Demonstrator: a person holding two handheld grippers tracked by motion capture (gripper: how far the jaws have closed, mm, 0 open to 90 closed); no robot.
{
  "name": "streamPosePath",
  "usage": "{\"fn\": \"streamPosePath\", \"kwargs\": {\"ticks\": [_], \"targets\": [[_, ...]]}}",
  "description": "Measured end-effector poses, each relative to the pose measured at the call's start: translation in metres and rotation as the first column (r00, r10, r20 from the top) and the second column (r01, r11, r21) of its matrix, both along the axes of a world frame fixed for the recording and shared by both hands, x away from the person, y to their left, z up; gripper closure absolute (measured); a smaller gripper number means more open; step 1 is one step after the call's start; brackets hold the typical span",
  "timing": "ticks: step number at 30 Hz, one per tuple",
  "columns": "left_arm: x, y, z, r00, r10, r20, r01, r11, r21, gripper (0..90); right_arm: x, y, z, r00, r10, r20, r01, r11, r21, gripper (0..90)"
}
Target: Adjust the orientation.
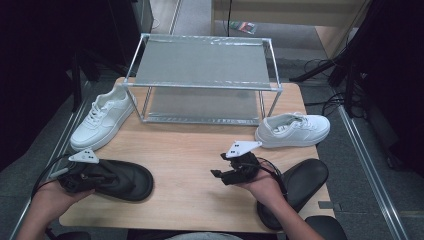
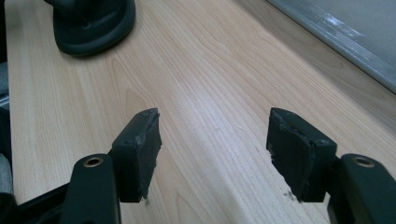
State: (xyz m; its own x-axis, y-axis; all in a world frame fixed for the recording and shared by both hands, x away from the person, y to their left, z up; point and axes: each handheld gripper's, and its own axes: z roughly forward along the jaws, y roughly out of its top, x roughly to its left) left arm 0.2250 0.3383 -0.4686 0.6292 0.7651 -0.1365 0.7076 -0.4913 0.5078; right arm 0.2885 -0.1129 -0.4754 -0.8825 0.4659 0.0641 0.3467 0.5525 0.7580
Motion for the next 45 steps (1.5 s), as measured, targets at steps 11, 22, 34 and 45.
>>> {"fn": "streamPosePath", "kwargs": {"ticks": [11, 22, 34, 45], "targets": [[0.014, -0.009, -0.023, 0.9977, -0.033, -0.059, 0.032, 0.9993, -0.019, 90.0, 0.0, 0.001, -0.001, 1.0, 0.001, 0.009, -0.001, 1.0, -0.006, 36.4], [0.024, -0.031, -0.024, 0.995, -0.09, -0.043, 0.087, 0.9936, -0.072, 90.0, -0.003, 0.0, -0.002, 1.0, -0.006, 0.003, 0.006, 1.0, -0.009, 36.4], [0.042, -0.087, -0.02, 0.981, -0.191, -0.032, 0.189, 0.9791, -0.077, 90.0, -0.004, -0.007, -0.003, 0.9992, -0.032, -0.024, 0.032, 0.999, 0.016, 36.4], [0.057, -0.122, -0.021, 0.976, -0.215, -0.033, 0.211, 0.9717, -0.106, 90.0, -0.004, -0.019, -0.002, 0.9951, -0.08, -0.058, 0.084, 0.994, 0.065, 36.8]]}}
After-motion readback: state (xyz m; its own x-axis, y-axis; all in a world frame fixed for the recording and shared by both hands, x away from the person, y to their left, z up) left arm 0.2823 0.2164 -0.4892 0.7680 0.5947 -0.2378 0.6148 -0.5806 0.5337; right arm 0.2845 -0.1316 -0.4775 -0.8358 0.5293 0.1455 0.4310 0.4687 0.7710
